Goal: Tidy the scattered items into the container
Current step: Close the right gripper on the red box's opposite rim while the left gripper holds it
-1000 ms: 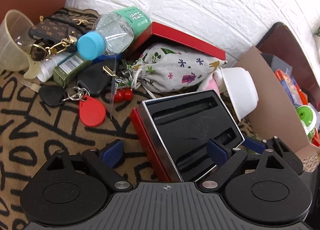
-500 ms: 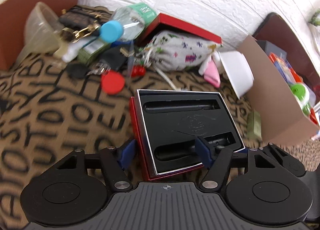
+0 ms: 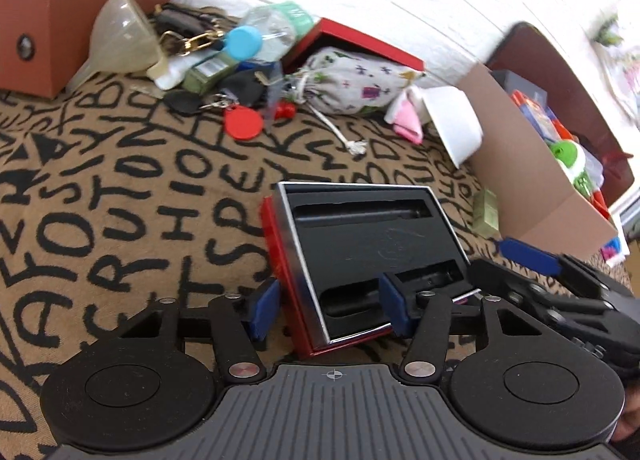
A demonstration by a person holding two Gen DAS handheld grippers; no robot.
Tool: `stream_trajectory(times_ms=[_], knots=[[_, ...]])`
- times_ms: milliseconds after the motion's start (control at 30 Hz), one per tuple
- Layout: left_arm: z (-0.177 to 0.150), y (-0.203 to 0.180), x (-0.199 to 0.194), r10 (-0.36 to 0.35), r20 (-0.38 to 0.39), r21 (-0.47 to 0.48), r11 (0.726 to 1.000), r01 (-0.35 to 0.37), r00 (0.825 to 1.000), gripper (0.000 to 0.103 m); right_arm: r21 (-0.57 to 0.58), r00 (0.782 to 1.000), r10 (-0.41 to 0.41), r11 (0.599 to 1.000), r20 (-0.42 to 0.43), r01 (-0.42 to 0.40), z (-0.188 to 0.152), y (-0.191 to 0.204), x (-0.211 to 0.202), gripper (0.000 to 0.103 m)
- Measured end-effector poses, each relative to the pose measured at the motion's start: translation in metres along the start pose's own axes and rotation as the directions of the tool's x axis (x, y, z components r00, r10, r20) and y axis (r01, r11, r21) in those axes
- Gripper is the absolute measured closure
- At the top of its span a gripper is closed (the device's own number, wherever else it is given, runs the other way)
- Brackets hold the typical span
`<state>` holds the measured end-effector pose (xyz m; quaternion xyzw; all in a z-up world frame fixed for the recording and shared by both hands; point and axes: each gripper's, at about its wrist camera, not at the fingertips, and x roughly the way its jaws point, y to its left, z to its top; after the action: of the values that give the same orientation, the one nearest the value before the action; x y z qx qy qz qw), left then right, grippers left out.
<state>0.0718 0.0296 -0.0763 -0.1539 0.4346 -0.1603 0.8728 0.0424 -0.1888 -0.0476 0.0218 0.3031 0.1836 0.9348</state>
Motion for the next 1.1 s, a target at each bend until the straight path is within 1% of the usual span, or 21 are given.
stream_trajectory(times_ms=[67,167,233,367,433,467,567,633,733,833,900,933,967,1000,1033,1100], knots=[[-0.001,0.0,0.001,0.006,0.0,0.001,1.0,-0.006,1.0,0.039,-0.002,0.999,0.008,1.0,-0.033,-0.008,0.002,0.0,0.01,0.034],[-0.001,0.001,0.002,-0.002,-0.018,0.002,1.0,0.002,1.0,0.04,-0.005,0.997,0.01,1.0,-0.081,-0.01,-0.001,0.003,0.02,0.046],[-0.001,0.0,0.002,-0.003,-0.02,0.016,1.0,0.003,1.0,0.04,0.006,0.995,0.017,1.0,-0.102,-0.017,-0.002,0.004,0.02,0.049],[-0.002,-0.001,0.009,-0.01,-0.022,0.02,1.0,0.01,1.0,0.032,0.014,0.988,0.03,1.0,-0.15,-0.028,0.001,0.006,0.023,0.051],[-0.003,-0.005,0.01,0.005,-0.016,0.046,0.999,-0.005,1.0,0.031,0.021,0.984,0.051,0.999,-0.17,-0.048,0.003,0.007,0.026,0.051],[-0.003,-0.006,0.011,0.013,-0.013,0.059,0.998,-0.012,1.0,0.031,0.029,0.982,0.066,0.998,-0.176,-0.061,0.003,0.006,0.027,0.055],[-0.003,-0.005,0.012,0.009,-0.017,0.053,0.999,-0.008,1.0,0.033,0.034,0.981,0.076,0.997,-0.178,-0.071,0.003,0.007,0.028,0.056],[-0.002,-0.004,0.012,0.005,-0.017,0.041,0.999,-0.005,1.0,0.031,0.04,0.982,0.071,0.997,-0.175,-0.065,0.002,0.008,0.027,0.057],[-0.005,-0.008,0.011,0.012,-0.013,0.05,0.999,-0.011,1.0,0.031,0.034,0.984,0.047,0.999,-0.17,-0.042,0.002,0.012,0.023,0.061],[-0.005,-0.01,0.011,0.021,-0.011,0.057,0.998,-0.021,1.0,0.03,0.035,0.984,0.041,0.999,-0.173,-0.035,0.001,0.011,0.021,0.061],[-0.004,-0.01,0.012,0.026,-0.013,0.047,0.999,-0.025,1.0,0.027,0.036,0.983,0.041,0.999,-0.178,-0.035,0.001,0.011,0.022,0.062],[-0.004,-0.011,0.012,0.031,-0.014,0.043,0.999,-0.03,0.999,0.027,0.031,0.983,0.039,0.999,-0.178,-0.034,0.002,0.011,0.022,0.062],[-0.004,-0.014,0.011,0.041,-0.011,0.049,0.998,-0.041,0.999,0.031,0.028,0.983,0.035,0.999,-0.179,-0.031,0.003,0.011,0.023,0.063],[-0.005,-0.016,0.01,0.057,-0.007,0.055,0.997,-0.057,0.998,0.035,0.023,0.984,0.026,1.0,-0.179,-0.022,0.003,0.013,0.022,0.065],[-0.005,-0.018,0.008,0.065,-0.005,0.06,0.996,-0.065,0.998,0.035,0.009,0.984,0.008,1.0,-0.175,-0.006,0.003,0.017,0.02,0.076],[-0.008,-0.019,0.002,0.073,0.003,0.071,0.995,-0.073,0.997,0.038,-0.018,0.985,-0.021,1.0,-0.173,0.019,0.004,0.022,0.014,0.082]])
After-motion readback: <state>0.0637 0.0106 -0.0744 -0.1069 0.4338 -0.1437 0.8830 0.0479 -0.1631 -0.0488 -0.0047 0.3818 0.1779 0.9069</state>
